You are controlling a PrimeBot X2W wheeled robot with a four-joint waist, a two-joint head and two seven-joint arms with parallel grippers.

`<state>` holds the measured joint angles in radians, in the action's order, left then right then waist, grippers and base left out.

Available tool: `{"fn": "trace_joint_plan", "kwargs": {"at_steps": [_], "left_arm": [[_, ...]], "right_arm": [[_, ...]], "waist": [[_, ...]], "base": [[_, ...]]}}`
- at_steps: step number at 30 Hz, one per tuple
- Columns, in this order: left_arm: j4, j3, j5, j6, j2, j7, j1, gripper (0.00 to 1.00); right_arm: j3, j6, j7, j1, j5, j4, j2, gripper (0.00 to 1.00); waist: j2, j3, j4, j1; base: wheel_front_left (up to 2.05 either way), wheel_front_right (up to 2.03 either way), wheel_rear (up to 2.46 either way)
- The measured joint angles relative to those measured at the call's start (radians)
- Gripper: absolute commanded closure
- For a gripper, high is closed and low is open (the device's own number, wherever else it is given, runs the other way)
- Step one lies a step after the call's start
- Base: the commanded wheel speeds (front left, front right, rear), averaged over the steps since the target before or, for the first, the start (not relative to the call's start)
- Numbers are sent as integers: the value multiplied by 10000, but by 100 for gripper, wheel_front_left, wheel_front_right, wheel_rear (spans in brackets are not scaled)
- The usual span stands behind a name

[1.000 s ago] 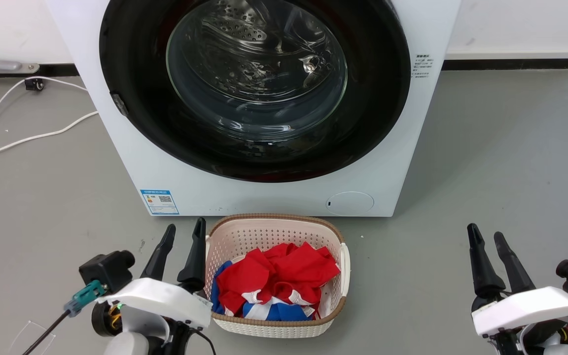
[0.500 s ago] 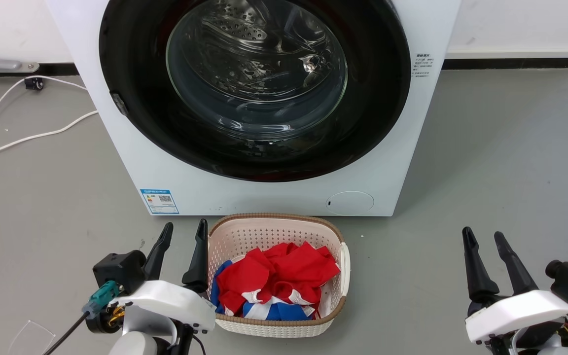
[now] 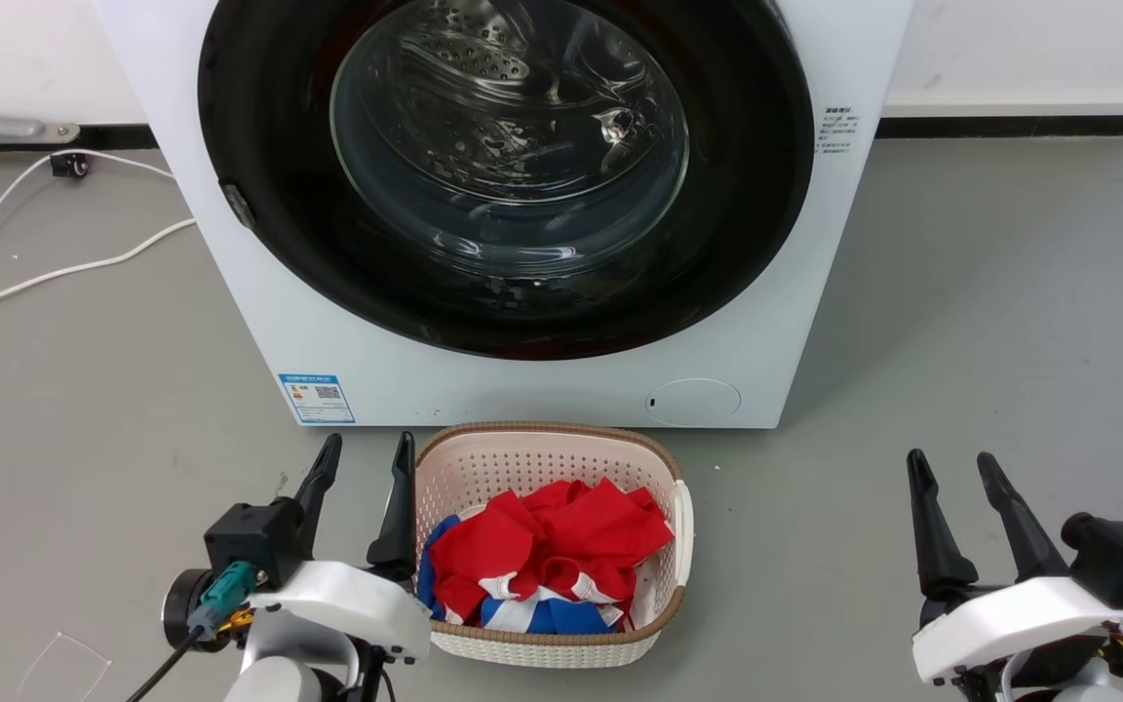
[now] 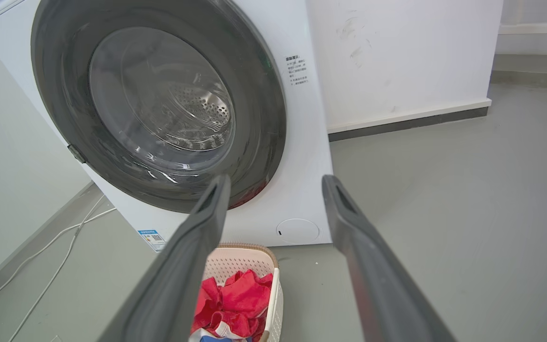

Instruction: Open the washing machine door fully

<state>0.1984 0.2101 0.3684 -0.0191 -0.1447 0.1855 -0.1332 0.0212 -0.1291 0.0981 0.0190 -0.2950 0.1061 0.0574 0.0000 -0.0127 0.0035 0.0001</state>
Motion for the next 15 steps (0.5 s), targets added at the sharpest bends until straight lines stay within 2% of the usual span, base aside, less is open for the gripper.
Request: {"fn": "trace_joint_plan", "kwargs": {"at_steps": [15], "left_arm": [[134,-77,-970,121,161,303,-2,0]], "right_arm": [[46,-2,247,-71,1012,-132,-36,0]], "waist": [[0,5,-8,0]], "base": [[0,0,0]]}}
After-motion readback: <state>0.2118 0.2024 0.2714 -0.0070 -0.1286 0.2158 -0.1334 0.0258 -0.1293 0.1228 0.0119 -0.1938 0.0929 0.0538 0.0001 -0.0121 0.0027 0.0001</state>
